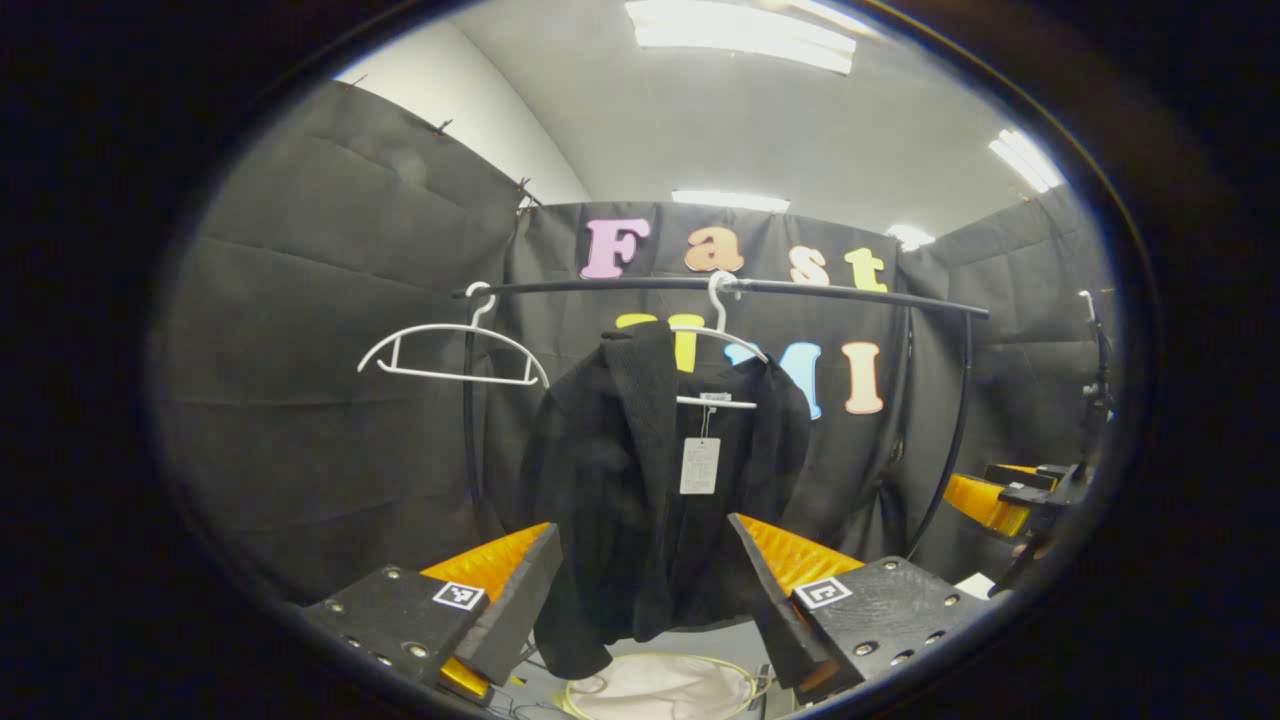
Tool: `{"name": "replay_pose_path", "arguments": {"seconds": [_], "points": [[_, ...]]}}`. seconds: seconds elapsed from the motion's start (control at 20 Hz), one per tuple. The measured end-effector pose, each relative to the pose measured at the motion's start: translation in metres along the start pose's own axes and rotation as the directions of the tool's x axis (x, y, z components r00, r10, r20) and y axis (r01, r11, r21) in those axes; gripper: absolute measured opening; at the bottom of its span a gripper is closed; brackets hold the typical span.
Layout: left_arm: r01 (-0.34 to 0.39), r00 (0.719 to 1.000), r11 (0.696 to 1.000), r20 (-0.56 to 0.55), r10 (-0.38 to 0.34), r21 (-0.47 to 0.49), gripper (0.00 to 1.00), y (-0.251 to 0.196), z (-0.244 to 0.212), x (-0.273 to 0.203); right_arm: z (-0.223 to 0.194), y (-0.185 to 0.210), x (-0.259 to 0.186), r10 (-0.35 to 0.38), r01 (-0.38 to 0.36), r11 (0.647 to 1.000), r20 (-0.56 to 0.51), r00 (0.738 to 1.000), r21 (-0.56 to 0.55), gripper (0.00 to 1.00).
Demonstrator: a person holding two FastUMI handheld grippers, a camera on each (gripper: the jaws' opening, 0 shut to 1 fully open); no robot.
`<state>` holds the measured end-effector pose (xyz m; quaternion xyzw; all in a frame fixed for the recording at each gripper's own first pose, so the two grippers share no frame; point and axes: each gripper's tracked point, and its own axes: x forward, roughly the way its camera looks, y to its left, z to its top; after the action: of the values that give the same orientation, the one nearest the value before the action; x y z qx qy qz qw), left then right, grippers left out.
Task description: Grasp the clothes on the hanger with both hands and then place them into the laundry hamper below.
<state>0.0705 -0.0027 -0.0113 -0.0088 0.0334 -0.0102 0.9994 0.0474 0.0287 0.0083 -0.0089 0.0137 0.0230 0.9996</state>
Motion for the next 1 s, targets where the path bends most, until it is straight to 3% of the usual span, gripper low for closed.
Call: {"name": "replay_pose_path", "arguments": {"seconds": [0.1, 0.55, 1.0], "points": [[-0.015, 1.000, 1.000, -0.013, 0.015, 0.006, 0.96, -0.005, 0.000, 0.012, -0.001, 0.003, 0.019, 0.028, -0.028, 1.000, 0.001, 1.000, 0.012, 0.98], [-0.150, 0.988, 0.989, -0.027, 0.151, 0.014, 0.96, -0.020, 0.018, 0.082, 0.004, 0.036, 0.131, 0.185, -0.184, 0.979, -0.003, 0.983, 0.091, 0.98], [-0.328, 0.945, 0.945, -0.001, 0.328, -0.011, 0.96, -0.012, 0.032, 0.157, -0.005, 0.071, 0.214, 0.297, -0.292, 0.950, -0.033, 0.954, 0.113, 0.98]]}}
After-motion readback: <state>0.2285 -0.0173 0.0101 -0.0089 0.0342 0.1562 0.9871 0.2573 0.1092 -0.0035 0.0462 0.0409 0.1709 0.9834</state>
